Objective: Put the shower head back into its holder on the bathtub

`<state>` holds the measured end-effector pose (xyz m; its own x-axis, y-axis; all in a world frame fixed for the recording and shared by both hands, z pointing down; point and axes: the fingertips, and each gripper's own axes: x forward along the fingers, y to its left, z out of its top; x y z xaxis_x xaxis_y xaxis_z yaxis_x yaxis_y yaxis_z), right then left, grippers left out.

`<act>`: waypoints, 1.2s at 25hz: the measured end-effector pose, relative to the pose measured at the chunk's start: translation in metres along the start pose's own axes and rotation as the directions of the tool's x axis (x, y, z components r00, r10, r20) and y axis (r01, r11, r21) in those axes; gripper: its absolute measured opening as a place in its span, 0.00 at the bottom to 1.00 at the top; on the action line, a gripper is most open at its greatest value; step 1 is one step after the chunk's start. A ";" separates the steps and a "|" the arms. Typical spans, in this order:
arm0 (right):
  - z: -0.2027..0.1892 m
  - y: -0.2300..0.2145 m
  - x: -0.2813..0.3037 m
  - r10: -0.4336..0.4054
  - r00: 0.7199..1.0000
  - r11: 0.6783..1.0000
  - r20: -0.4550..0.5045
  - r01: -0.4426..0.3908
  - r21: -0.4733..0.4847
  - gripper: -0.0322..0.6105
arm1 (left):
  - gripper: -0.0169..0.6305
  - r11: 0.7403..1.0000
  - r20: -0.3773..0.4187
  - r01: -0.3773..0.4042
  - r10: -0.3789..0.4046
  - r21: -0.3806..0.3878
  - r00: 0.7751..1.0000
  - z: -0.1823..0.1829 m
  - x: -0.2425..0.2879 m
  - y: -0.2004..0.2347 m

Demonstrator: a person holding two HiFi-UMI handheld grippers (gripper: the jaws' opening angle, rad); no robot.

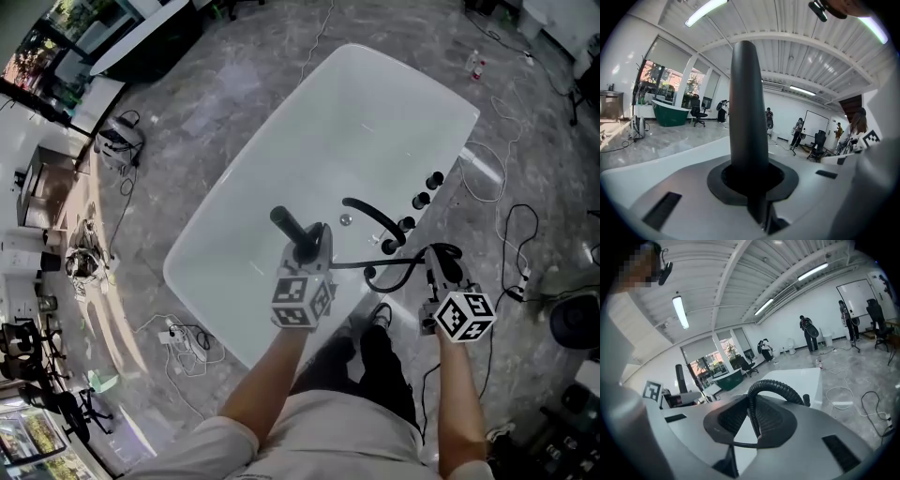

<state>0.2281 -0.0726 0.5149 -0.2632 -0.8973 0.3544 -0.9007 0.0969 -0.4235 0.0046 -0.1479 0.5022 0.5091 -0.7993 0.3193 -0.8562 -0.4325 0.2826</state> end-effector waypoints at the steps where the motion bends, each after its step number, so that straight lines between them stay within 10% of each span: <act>1: 0.009 0.000 0.002 0.017 1.000 0.999 0.020 -0.018 0.030 0.15 | 0.09 1.000 -0.001 -0.003 0.003 0.002 1.000 0.000 0.002 -0.001; 8: 0.079 0.047 0.009 0.317 0.933 0.924 0.172 -0.345 0.166 0.15 | 0.09 1.000 0.007 -0.015 0.015 0.023 1.000 0.008 0.003 -0.004; 12: 0.076 0.060 0.002 0.501 0.865 0.865 0.028 -0.501 0.002 0.15 | 0.09 1.000 -0.007 -0.008 0.008 0.014 1.000 -0.003 0.005 -0.010; 18: 0.041 0.045 -0.004 0.285 0.935 0.838 -0.213 -0.351 -0.419 0.15 | 0.09 1.000 -0.025 0.005 -0.005 0.005 1.000 -0.014 0.007 -0.017; 23: -0.006 0.092 0.014 0.164 0.973 0.679 -0.164 -0.232 -0.696 0.15 | 0.09 1.000 -0.033 -0.018 0.019 0.012 0.999 -0.017 0.008 -0.011; 30: 0.005 0.094 0.017 0.170 0.985 0.793 -0.005 -0.140 -0.593 0.15 | 0.09 0.998 -0.024 -0.057 0.057 -0.004 0.998 -0.019 0.003 0.003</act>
<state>0.1408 -0.0811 0.4775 -0.4145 -0.8656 0.2809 -0.8824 0.4578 0.1087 0.0052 -0.1440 0.5211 0.4613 -0.8124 0.3566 -0.8836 -0.3844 0.2674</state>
